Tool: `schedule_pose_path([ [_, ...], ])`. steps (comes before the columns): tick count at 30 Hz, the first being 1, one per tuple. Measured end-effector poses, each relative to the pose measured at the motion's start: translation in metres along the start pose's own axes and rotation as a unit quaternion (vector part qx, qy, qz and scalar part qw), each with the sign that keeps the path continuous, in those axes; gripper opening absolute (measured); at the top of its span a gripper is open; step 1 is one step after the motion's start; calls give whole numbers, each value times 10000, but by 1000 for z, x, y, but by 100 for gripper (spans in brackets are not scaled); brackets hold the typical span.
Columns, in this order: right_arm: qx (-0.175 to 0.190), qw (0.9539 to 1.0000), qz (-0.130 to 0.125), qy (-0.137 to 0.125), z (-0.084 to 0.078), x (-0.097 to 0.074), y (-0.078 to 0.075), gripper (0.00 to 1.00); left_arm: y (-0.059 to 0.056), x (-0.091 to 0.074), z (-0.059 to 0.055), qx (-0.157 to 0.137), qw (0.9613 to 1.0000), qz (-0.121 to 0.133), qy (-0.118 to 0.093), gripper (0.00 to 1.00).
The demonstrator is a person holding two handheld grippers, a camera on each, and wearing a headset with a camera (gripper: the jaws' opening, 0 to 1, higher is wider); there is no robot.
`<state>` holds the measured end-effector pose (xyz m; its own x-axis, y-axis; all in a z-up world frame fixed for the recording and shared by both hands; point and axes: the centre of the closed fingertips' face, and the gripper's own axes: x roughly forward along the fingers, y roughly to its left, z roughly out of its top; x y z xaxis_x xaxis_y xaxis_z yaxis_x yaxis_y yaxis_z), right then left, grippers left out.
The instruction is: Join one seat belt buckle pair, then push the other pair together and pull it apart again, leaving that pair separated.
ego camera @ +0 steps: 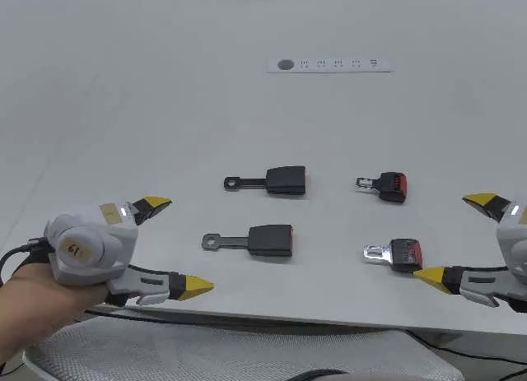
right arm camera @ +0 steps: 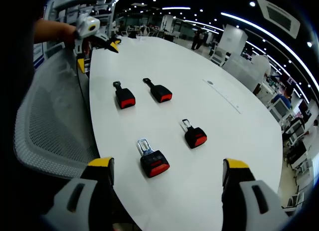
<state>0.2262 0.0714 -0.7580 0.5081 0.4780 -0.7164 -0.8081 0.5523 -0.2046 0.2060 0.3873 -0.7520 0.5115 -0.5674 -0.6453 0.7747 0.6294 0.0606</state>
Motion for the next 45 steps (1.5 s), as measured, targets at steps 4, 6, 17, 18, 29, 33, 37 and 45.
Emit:
schedule_pose_path([
  [4,180,9998,63,53,0,1,4,77,-2,0,-3,61,9999,11,88,90],
  [6,164,9998,56,75,0,1,5,76,-3,0,-4,87,9999,7,124,90],
  [17,21,9999,68,125,6,2,9,74,0,-4,6,-348,9993,72,-96,78],
  [18,16,9999,55,134,6,2,9,75,-1,-4,6,-379,9992,58,-92,77],
  [29,-31,10000,47,80,10,0,8,75,1,-4,-1,-341,9992,143,147,70],
  [33,8,10000,36,82,9,-3,6,76,4,-6,-3,-290,9991,221,218,72],
  [37,86,9999,6,106,6,-6,3,84,8,-8,-3,-220,9990,321,238,80],
  [45,294,9991,-201,208,2,-10,-6,100,10,-8,-4,-86,9985,429,324,100],
])
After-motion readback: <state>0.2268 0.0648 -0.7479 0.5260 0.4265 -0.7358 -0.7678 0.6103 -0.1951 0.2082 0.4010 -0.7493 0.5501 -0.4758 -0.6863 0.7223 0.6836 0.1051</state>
